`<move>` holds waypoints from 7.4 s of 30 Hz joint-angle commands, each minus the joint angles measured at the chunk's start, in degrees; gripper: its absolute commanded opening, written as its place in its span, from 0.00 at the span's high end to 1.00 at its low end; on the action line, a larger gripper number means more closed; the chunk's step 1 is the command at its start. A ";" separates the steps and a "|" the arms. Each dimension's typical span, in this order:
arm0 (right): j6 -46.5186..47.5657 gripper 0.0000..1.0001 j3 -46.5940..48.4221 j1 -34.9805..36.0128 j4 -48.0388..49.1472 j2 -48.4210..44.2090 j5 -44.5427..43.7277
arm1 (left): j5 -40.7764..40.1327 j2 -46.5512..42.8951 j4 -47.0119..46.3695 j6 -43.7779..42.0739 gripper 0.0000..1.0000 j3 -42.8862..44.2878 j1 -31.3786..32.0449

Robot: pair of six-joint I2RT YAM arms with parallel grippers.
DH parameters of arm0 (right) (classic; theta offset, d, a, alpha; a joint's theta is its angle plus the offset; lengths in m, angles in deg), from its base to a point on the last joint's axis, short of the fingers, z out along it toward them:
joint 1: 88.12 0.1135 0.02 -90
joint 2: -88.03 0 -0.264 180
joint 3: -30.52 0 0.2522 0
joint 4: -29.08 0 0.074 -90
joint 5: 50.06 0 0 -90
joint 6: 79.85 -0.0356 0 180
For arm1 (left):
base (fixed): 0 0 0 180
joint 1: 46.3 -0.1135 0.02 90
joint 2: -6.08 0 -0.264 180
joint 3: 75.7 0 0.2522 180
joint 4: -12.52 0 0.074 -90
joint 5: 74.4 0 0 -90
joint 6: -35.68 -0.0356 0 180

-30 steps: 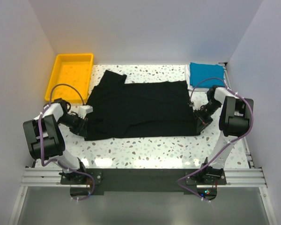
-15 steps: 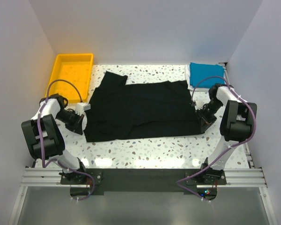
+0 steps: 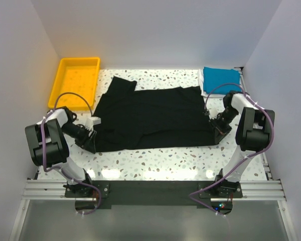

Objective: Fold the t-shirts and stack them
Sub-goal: Fold the tshirt

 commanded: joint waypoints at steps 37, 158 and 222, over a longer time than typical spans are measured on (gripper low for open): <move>7.16 0.66 2.93 4.23 -4.67 -4.08 -4.83 | 1.79 0.21 8.42 -9.35 0.48 14.74 -2.12; 12.18 1.00 13.93 13.54 7.10 9.54 -16.35 | -4.09 10.93 -5.46 -5.49 1.00 26.27 16.61; -2.68 0.66 3.74 13.45 3.50 0.14 0.00 | 14.36 18.66 -25.58 38.27 0.82 30.04 17.31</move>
